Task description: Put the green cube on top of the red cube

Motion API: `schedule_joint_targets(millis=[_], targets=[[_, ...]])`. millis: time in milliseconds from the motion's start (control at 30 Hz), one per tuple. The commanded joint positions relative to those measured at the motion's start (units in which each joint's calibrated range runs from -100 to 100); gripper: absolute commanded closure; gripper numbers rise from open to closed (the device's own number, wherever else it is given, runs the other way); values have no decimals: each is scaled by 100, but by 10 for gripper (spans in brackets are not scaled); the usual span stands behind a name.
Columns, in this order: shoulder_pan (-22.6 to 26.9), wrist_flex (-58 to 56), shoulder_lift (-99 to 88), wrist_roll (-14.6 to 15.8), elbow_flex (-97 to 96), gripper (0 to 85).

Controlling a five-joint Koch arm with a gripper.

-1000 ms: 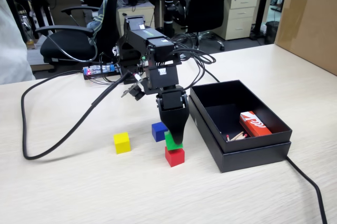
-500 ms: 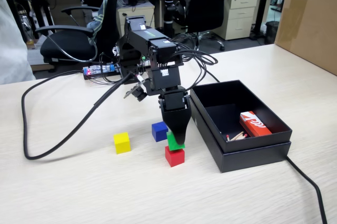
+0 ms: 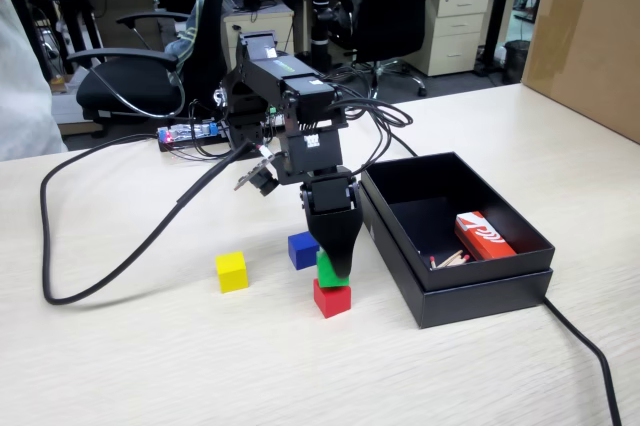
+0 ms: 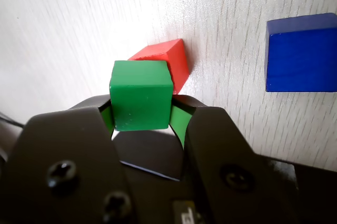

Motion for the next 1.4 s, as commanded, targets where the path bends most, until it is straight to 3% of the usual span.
schedule_joint_targets(millis=[0, 433, 733, 1367], targets=[[10, 230, -42, 24, 118, 694], [44, 230, -42, 5, -36, 462], [34, 221, -169, -20, -82, 426], [-10, -185, -2693, -29, -970, 388]])
